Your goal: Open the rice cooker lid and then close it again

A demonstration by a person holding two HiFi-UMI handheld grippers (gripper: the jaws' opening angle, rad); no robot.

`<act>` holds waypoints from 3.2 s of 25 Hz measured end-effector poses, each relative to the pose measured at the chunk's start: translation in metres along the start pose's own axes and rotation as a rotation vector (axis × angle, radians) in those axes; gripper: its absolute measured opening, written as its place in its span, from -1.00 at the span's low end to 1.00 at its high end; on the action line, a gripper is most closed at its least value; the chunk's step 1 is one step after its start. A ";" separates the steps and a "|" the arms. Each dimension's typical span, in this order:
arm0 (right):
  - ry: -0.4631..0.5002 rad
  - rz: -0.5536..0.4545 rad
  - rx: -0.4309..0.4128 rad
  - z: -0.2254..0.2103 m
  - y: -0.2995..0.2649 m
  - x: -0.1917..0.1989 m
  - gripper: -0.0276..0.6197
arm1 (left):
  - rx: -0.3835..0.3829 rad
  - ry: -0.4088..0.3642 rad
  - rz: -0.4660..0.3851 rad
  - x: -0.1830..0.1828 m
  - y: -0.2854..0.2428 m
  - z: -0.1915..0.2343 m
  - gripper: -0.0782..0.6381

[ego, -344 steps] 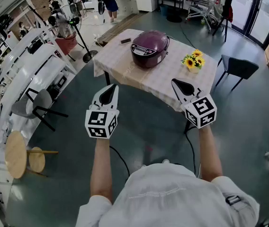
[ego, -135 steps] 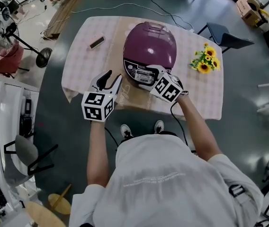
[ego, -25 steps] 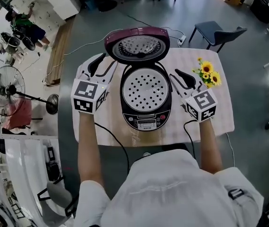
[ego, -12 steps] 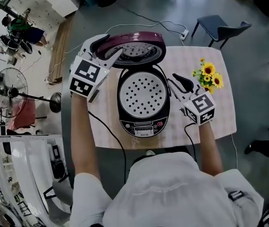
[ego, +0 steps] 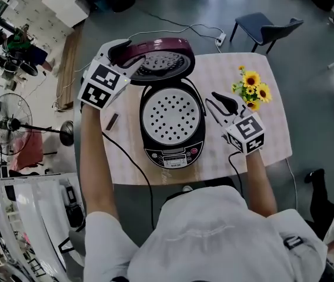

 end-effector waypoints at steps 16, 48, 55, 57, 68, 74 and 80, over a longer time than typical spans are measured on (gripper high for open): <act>0.015 0.007 0.061 0.015 0.029 0.006 -0.55 | -0.058 0.049 -0.144 -0.002 0.017 -0.021 -0.09; 0.016 0.048 0.113 0.119 0.122 0.060 -0.55 | -0.023 0.052 -0.268 0.025 0.067 -0.175 -0.02; 0.014 0.054 0.100 0.132 0.128 0.070 -0.55 | 0.064 0.052 -0.241 0.042 0.067 -0.209 -0.02; 0.014 0.059 0.099 0.135 0.130 0.073 -0.55 | 0.087 0.056 -0.231 0.046 0.066 -0.217 -0.03; 0.006 0.084 0.088 0.148 0.134 0.086 -0.55 | 0.159 0.091 -0.177 0.068 0.059 -0.252 -0.05; -0.004 0.101 0.079 0.151 0.131 0.095 -0.55 | 0.176 0.122 -0.183 0.078 0.053 -0.268 -0.07; -0.012 0.115 0.075 0.152 0.130 0.099 -0.55 | 0.275 0.196 -0.173 0.093 0.047 -0.285 -0.07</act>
Point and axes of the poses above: the fingertips, and each gripper's own axes: y backward along the fingers, z to its left, x out of its underside, the point moved 2 cm from there along y, backward along the fingers, and after that the axes turned 5 degrees about x, right-handed, at the moved point
